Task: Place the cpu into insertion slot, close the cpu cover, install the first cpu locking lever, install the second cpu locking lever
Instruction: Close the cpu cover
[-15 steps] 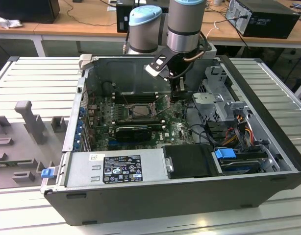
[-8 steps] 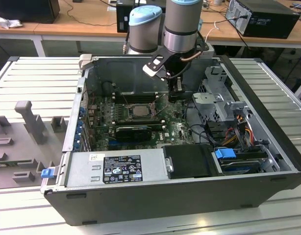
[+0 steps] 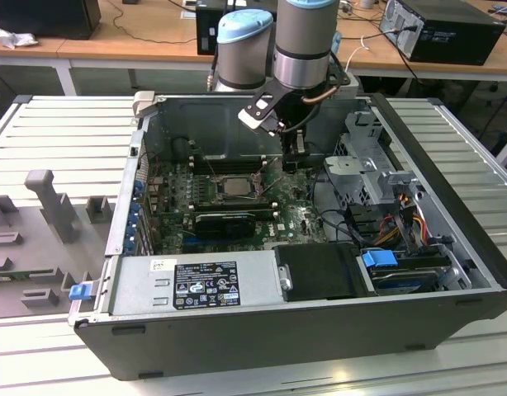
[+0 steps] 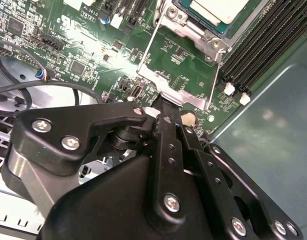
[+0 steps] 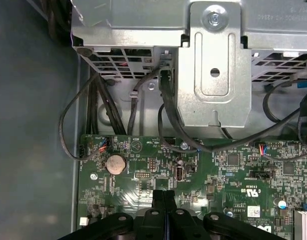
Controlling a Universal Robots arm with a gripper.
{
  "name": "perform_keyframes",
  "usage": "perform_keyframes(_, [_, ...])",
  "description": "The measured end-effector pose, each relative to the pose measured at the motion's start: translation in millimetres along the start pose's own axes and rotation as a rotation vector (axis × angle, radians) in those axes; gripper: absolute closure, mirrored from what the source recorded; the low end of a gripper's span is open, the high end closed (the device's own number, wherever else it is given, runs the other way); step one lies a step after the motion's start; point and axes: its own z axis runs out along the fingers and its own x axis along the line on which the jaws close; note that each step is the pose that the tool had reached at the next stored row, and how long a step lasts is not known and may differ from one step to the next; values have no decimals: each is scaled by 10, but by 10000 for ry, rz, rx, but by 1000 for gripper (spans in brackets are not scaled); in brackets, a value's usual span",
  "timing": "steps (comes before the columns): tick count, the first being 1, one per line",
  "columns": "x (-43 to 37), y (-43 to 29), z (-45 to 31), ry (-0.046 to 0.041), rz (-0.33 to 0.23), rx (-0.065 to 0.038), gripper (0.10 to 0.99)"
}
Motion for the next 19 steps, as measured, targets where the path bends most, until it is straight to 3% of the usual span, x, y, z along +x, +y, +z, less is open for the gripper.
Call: perform_keyframes(19, [1, -59, 1, 2, 1, 0, 980])
